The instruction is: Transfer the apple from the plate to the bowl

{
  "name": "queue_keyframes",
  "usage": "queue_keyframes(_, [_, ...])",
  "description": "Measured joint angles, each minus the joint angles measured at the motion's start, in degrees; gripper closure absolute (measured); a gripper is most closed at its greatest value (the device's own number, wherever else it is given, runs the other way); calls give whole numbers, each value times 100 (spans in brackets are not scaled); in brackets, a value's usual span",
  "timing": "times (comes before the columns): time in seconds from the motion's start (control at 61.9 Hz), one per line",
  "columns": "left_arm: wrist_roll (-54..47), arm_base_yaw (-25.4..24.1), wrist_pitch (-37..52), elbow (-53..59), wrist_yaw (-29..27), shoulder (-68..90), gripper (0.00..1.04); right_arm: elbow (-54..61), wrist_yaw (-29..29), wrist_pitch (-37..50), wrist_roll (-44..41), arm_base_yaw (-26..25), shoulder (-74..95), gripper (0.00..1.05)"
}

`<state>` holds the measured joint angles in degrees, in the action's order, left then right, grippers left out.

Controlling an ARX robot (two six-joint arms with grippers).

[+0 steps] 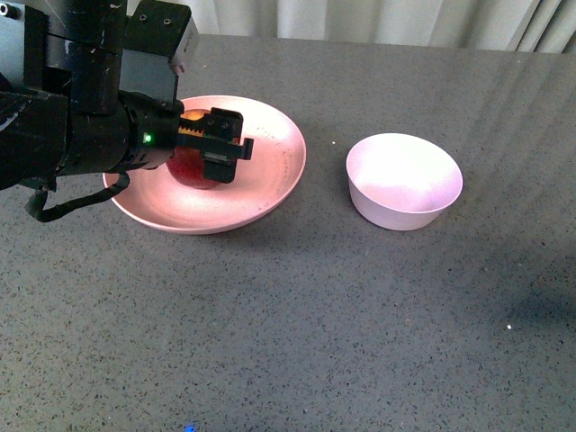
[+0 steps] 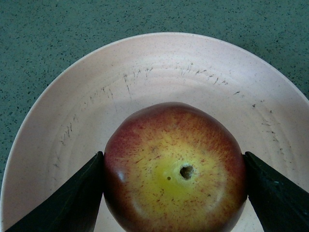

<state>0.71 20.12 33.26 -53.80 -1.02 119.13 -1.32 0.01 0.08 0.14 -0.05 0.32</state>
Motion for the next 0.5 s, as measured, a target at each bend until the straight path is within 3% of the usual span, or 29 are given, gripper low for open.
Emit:
queue_keyframes(0.21, [-50,197,-46,-7,-7,-396,31,0,0,0,0,0,0,9])
queue_keyframes(0.501, [-48,863,-417,-581,81,-717,31,0,0,0,0,0,0,9])
